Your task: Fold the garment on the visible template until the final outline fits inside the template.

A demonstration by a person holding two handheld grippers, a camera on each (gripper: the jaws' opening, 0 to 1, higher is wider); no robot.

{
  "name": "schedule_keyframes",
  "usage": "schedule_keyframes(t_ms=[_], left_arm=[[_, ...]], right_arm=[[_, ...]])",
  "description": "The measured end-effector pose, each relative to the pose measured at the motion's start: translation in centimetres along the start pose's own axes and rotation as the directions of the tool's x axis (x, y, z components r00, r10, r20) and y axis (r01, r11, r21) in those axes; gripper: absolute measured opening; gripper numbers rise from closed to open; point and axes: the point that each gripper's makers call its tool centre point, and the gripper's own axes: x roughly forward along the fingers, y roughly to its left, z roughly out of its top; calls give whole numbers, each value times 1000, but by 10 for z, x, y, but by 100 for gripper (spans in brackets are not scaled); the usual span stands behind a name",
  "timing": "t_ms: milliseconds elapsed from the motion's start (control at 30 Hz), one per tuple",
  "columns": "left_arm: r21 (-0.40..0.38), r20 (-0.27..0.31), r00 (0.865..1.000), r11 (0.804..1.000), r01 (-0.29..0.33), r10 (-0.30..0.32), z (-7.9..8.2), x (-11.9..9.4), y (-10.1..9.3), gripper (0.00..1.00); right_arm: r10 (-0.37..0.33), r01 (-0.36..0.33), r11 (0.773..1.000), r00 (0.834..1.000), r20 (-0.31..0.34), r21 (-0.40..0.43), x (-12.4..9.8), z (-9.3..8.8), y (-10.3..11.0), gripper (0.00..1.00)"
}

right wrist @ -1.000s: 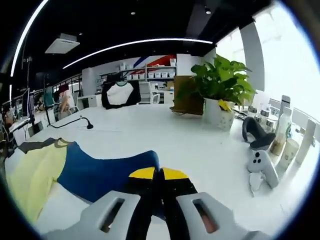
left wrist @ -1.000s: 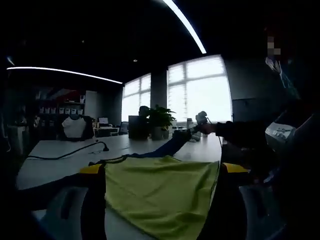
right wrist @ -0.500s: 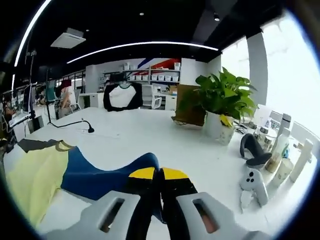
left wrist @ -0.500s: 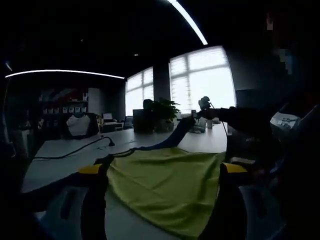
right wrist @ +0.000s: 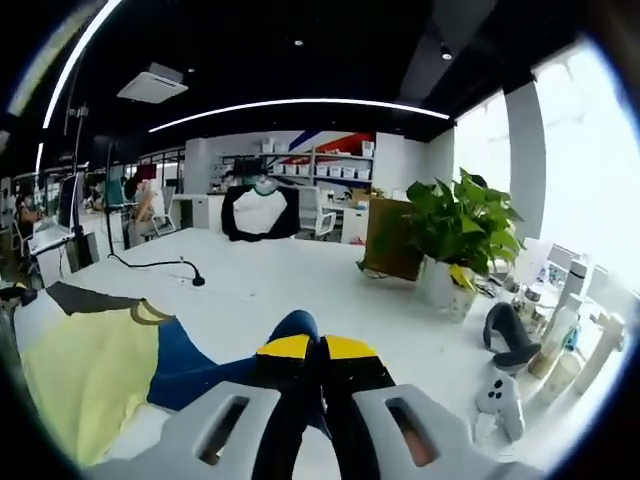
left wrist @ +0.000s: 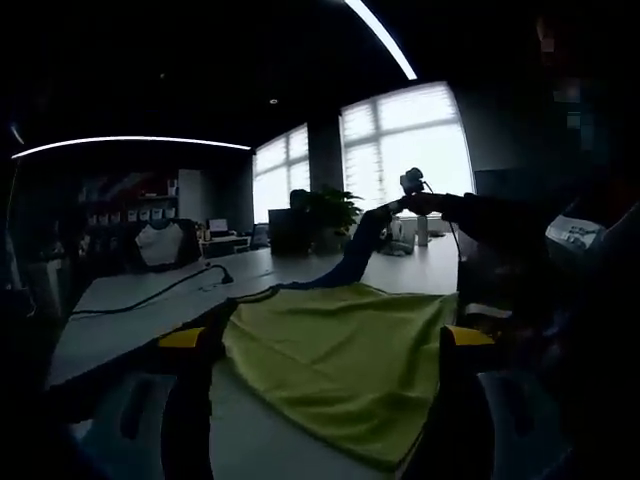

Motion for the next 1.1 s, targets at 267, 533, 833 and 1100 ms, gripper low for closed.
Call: schedule_keyframes(t_ms=[267,533,833,1100], left_arm=[[5,-29,999,999,36,-36,-8,0,-5,100],[-16,-19,999,999,37,-37,-9,-4,-2,100],[-17,-10,1000,999,28,-28,-7,-5,1,100],[-18,-19,999,999,26,-27,-11,-3,-1,100]], right_arm=[[71,-68,996,996,62,-56,-1,57,54,0],[140,-133,986,988,67,-101,-7,92,109,0],[231,-222,969,970,75,-111,-11,114,163,0],[344,-341,937,938,37,-70,-4,124,223,0]])
